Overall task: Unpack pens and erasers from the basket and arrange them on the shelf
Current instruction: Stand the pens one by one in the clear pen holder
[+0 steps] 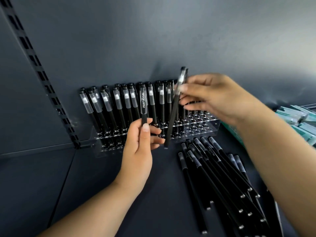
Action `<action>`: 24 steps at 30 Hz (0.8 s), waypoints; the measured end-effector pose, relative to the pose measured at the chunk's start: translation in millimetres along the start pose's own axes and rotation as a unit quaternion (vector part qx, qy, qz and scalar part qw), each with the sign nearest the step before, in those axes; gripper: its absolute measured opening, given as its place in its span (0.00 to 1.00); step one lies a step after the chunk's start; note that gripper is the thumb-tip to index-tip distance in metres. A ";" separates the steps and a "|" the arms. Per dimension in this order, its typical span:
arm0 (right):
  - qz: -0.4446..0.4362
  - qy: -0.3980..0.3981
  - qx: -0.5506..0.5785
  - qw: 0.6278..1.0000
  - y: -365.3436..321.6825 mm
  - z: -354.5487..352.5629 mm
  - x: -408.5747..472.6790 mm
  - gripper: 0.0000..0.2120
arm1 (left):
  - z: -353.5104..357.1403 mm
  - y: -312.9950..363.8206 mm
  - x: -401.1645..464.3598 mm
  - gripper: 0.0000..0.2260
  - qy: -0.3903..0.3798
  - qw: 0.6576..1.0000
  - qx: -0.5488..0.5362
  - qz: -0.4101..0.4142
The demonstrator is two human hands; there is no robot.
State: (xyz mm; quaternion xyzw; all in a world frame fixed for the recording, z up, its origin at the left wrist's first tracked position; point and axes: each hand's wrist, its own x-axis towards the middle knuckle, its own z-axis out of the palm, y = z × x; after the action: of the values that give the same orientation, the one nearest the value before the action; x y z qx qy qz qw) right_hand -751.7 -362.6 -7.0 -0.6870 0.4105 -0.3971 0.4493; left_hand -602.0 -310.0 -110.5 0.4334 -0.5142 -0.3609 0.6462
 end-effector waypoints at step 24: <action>-0.071 0.234 -0.287 0.926 21.3 -28.0 20.8 0.12 | -0.2 -4.0 -0.8 0.14 -0.094 0.989 0.093 -0.060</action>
State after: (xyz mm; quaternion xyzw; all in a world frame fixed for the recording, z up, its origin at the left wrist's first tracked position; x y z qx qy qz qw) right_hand -774.5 -395.4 -15.6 -0.7013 0.5506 -0.4428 0.0951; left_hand -602.0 -310.8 -114.6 0.4851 -0.5774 -0.3889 0.5292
